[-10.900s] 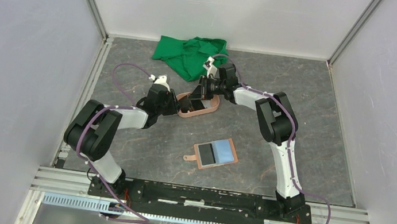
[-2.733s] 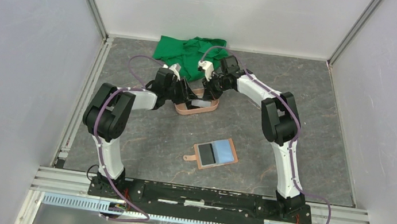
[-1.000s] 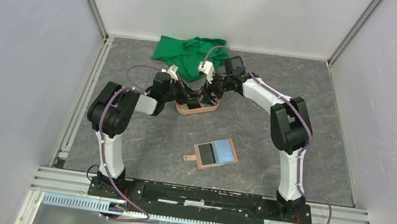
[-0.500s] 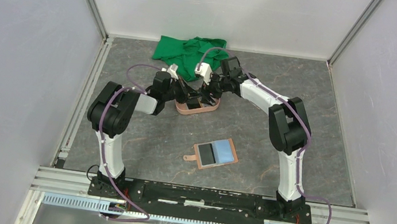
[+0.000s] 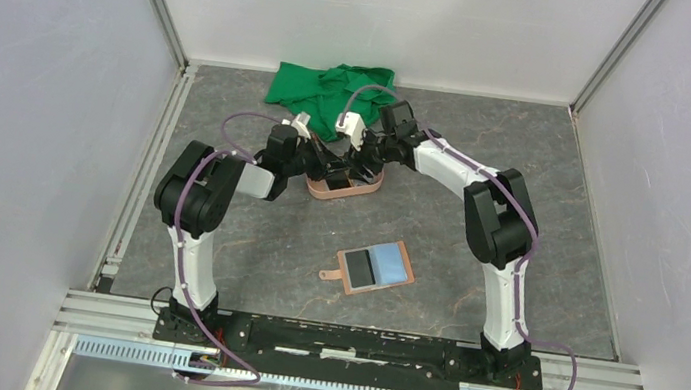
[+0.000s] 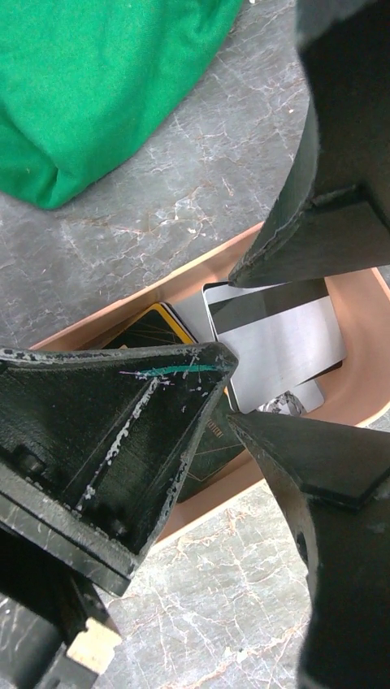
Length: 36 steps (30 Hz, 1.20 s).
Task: Put the credit cards into the card holder
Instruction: Pick up the credit card from the storage box.
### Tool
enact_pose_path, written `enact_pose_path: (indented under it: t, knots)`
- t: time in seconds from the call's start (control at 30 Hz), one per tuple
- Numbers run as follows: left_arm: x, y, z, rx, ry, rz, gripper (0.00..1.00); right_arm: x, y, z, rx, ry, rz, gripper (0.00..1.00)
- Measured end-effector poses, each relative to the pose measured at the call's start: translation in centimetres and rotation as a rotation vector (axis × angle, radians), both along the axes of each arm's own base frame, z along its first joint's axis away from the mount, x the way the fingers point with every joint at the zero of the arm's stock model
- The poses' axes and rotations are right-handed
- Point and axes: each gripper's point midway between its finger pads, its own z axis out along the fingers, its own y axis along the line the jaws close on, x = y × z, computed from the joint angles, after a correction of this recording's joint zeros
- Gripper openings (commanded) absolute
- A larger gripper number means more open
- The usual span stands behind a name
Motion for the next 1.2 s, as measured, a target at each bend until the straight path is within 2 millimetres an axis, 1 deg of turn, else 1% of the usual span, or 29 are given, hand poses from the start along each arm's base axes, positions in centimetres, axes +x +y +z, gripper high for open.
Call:
enact_pose_path:
  t: [0.13,0.4,0.63,1.07,1.2]
  knots:
    - [0.0,0.0,-0.1,0.0,0.001,0.0,0.02,-0.2,0.0,-0.3,-0.005,0.002,0.001,0.58]
    - [-0.1,0.0,-0.6,0.004,0.014,0.0,0.02,-0.3,-0.6,-1.0,-0.022,0.004,-0.006,0.54]
    - [0.0,0.0,-0.5,0.003,0.011,0.0,0.03,-0.2,-1.0,-0.5,-0.02,-0.001,-0.013,0.51]
    - [0.4,-0.1,-0.1,-0.003,0.001,-0.004,0.03,0.2,-1.4,0.1,-0.013,-0.011,-0.023,0.51]
    - [0.5,-0.2,-0.3,-0.001,0.007,-0.006,0.03,0.2,-1.5,0.1,-0.014,-0.011,-0.026,0.5]
